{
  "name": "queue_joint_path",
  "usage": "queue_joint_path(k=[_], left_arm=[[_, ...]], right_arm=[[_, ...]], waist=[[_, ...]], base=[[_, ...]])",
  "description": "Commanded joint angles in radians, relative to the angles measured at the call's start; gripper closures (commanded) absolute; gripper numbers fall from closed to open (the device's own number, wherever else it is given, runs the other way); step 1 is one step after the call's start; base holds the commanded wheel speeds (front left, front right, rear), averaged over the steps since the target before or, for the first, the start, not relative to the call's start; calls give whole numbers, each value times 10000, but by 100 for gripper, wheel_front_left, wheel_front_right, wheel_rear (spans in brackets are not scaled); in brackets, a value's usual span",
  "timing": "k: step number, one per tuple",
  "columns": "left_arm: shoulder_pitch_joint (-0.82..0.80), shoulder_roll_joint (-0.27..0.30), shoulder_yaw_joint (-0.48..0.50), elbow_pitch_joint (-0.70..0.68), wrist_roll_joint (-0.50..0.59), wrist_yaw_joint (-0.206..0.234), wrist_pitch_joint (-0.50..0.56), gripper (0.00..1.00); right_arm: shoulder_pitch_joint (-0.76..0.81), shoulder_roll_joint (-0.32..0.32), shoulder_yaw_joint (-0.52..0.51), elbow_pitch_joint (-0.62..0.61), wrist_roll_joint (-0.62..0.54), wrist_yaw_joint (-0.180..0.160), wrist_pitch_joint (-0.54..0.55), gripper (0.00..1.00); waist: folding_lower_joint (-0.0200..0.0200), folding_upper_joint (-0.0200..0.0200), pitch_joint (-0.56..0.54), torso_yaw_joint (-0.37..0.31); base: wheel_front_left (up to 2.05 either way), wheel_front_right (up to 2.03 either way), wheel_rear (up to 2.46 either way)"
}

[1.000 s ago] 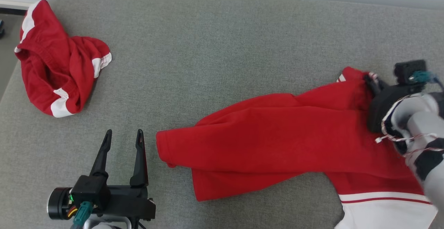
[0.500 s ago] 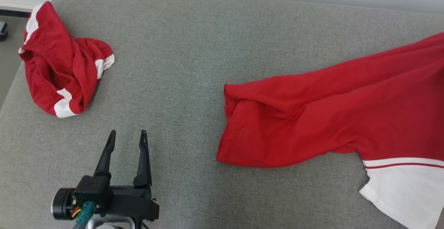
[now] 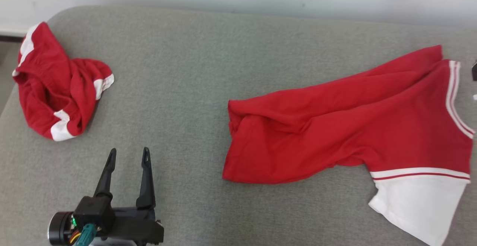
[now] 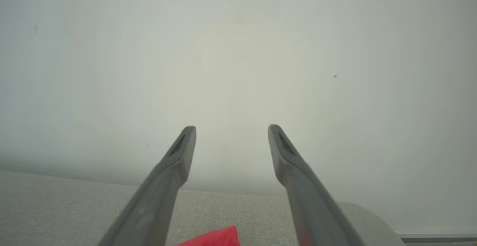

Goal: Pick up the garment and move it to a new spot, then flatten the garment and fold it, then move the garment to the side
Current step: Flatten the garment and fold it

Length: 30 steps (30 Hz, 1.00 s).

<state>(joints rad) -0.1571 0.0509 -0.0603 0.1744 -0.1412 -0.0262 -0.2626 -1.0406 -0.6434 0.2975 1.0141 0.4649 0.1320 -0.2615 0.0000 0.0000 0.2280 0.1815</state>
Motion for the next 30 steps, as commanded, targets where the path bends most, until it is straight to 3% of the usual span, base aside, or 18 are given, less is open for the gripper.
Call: queue_joint_path(k=[1,16,30], left_arm=[[201,-10,93,5,109,-50,-33,0],[780,-8,405,-170,231,-21,-33,0],[933,-6,635,-102,434,-184,-33,0]], right_arm=[[459,135,-297,-472,-236,-26,-48,0],[5023,1821,-2819,-5507,-1436,-27,-49,0],[8866,3601,-3663,-8521,-1818,-27,-50,0]], waist=[[0,0,-319,-318],[0,0,-926,-1319],[0,0,-1186,-1551]], base=[[0,0,0],[0,0,0],[0,0,0]])
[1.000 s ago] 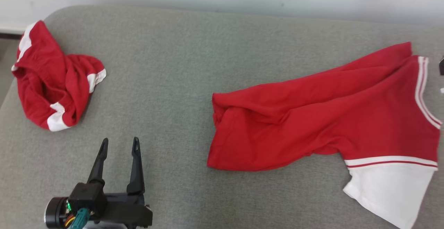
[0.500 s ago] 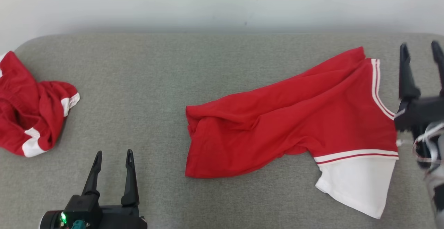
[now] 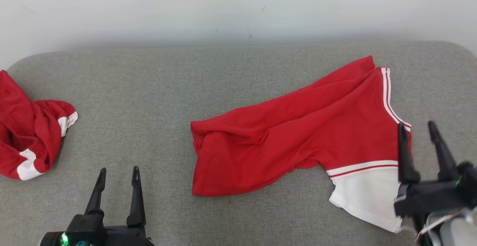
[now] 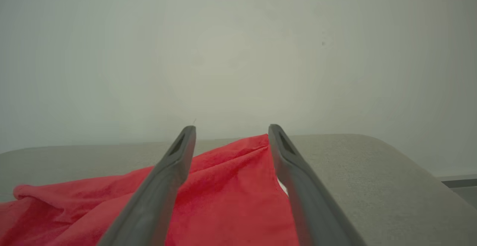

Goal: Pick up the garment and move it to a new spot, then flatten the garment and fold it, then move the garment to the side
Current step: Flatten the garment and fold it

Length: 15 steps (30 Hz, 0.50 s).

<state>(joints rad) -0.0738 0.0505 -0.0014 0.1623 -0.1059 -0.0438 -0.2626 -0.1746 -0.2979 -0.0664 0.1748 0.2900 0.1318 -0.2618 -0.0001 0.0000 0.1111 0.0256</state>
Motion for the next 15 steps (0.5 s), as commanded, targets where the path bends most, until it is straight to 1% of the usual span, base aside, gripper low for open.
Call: queue_joint_path(k=[1,3,4,9,15], left_arm=[[113,-4,67,8,91,-16,-33,0],[136,-7,99,-3,106,-31,-33,0],[136,-7,99,-3,106,-31,-33,0],[231,-5,106,114,124,-92,-33,0],[289,-6,-121,372,218,-254,-33,0]], right_arm=[[434,291,-49,-268,-109,-25,-46,0],[834,533,-129,-423,-151,-25,-45,0],[834,533,-129,-423,-151,-25,-45,0],[1512,1147,-315,-581,-272,-25,-45,0],[1908,1473,-393,-654,-377,-25,-47,0]], waist=[[1,0,-22,1],[1,0,-18,-9],[1,0,-18,-9],[1,0,-38,-39],[1,0,-47,-166]], base=[[0,0,0],[0,0,0],[0,0,0],[0,0,0],[0,0,0]])
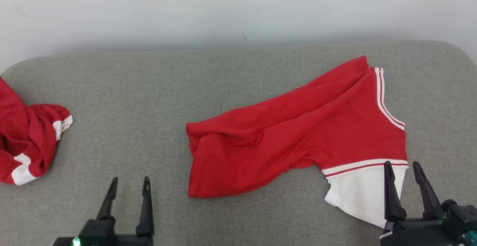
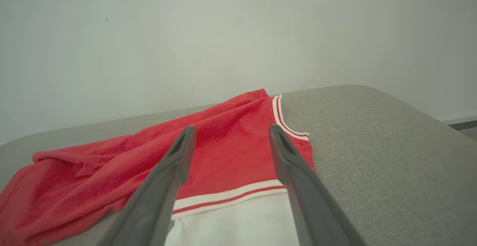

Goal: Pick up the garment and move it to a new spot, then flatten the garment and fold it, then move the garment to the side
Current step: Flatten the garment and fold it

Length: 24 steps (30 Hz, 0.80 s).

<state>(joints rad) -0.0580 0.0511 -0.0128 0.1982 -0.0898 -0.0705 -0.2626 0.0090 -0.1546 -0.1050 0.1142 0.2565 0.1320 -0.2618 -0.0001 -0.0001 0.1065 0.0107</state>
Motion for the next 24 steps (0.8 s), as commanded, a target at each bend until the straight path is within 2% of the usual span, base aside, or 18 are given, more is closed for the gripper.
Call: queue_joint_path(k=[1,11,24], left_arm=[[133,-13,-162,165,71,-79,-33,0],[-487,44,-1323,1629,107,-482,-33,0],[-1297,25,-1691,3620,-408,-568,-33,0]], right_arm=[[137,87,-5,-26,-14,-27,-47,0],[55,316,358,144,27,-27,-47,0],[-110,414,321,228,81,-27,-47,0]], waist=[[1,1,-7,-92],[1,1,92,-654],[1,1,372,-1290]], base=[[0,0,0],[0,0,0],[0,0,0]])
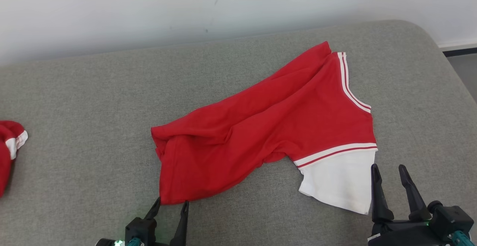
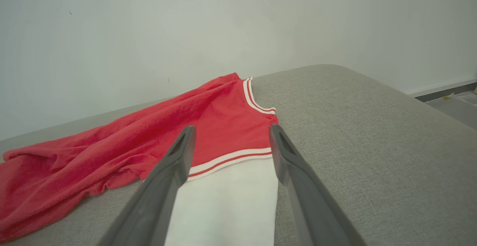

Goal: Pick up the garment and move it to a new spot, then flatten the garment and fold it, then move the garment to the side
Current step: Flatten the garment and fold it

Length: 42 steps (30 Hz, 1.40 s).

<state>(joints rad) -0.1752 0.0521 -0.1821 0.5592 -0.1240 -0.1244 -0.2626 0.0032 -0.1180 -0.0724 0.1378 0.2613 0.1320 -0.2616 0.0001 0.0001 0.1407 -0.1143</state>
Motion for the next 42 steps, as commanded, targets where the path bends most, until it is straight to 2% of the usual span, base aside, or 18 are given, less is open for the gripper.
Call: queue_joint_path(k=[1,2,3,4,5,6,13,19,24,30,31,32,33,42], left_arm=[[-175,15,15,93,-125,-34,-33,0],[-201,13,7,205,-148,-39,-33,0],[-235,12,-15,291,-157,-41,-33,24],[-278,11,-32,351,-171,-45,-33,66],[-347,10,-37,327,-177,-48,-33,89],[-413,10,-14,220,-210,-51,-33,100],[-136,13,107,-583,-178,-1,-33,100],[411,309,453,-1485,-96,88,-33,100],[1004,415,662,-2147,-122,85,-33,100],[1610,347,708,-1888,-323,54,-33,98],[1676,338,714,-1809,-276,79,-33,65],[1708,320,755,-1808,-272,138,-33,8],[1749,301,808,-1787,-297,188,-33,0],[2018,215,1097,-2162,-214,222,-33,0]], right_arm=[[-51,54,-11,-5,32,-27,-49,0],[-48,58,-26,-11,33,-25,-49,0],[-48,60,-39,-18,32,-25,-49,0],[-36,64,-57,-33,32,-25,-49,0],[-8,68,-88,-55,35,-27,-47,0],[26,70,-124,-70,38,-27,-49,0],[229,63,-212,48,90,-27,-47,0],[389,-2,-233,263,212,-27,-49,0],[514,-71,-204,489,243,-27,-49,0],[756,-177,-230,996,426,-25,-48,0],[784,-192,-212,1068,447,-25,-48,0],[808,-209,-216,1115,460,-25,-49,0],[844,-231,-218,1165,467,-27,-49,0],[1355,-434,-597,1432,560,-25,-48,0]], waist=[[-1,-1,31,-53],[-1,-1,36,-57],[-1,-1,33,-56],[-1,-1,29,-44],[-1,-1,29,-13],[-1,-1,24,38],[-1,-1,-111,572],[-1,-1,-291,1037],[-1,-1,-357,1172],[-1,-1,-403,1179],[-1,-1,-426,1167],[-1,-1,-441,1157],[-1,-1,-465,1146],[-1,-1,-605,1194]], base=[[0,0,0],[0,0,0],[0,0,0],[0,0,0],[0,0,0],[0,0,0],[0,0,0],[0,0,0],[0,0,0],[0,0,0],[0,0,0],[0,0,0],[0,0,0],[0,0,0]])
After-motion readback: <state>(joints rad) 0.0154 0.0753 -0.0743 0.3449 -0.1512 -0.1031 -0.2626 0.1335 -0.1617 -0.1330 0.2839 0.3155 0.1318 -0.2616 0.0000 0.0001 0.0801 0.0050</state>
